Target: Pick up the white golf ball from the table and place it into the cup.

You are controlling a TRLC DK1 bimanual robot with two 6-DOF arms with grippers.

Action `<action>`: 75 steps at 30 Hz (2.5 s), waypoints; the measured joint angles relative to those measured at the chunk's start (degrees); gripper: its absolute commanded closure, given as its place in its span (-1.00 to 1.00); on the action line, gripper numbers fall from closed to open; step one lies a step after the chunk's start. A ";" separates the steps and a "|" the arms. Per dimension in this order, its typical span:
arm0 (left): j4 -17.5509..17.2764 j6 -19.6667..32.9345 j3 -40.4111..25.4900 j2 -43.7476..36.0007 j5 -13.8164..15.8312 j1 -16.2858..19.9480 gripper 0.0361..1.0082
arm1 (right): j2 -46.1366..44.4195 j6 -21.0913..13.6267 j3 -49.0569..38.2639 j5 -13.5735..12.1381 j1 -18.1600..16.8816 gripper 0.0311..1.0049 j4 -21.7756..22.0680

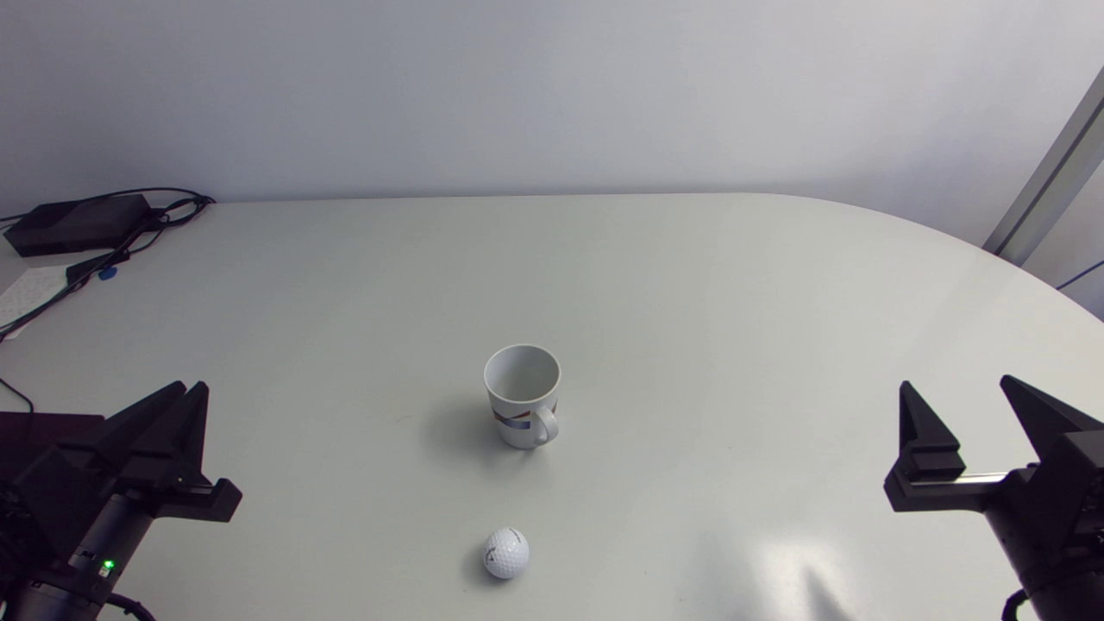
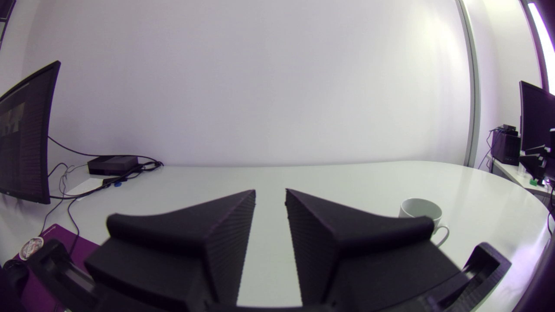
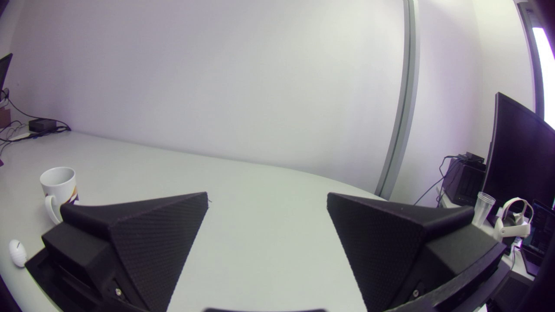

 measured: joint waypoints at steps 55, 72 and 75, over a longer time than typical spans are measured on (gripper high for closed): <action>-25.07 7.37 43.58 59.14 41.31 12.39 -0.83 | 0.00 0.00 0.00 0.00 0.00 -0.92 0.00; -24.04 47.71 40.54 72.70 34.99 -1.49 -0.96 | 0.00 0.00 0.00 0.00 0.00 -0.92 0.00; -24.04 51.25 39.10 74.20 34.73 -3.52 -0.96 | 0.00 0.00 0.00 0.00 0.00 -0.92 0.00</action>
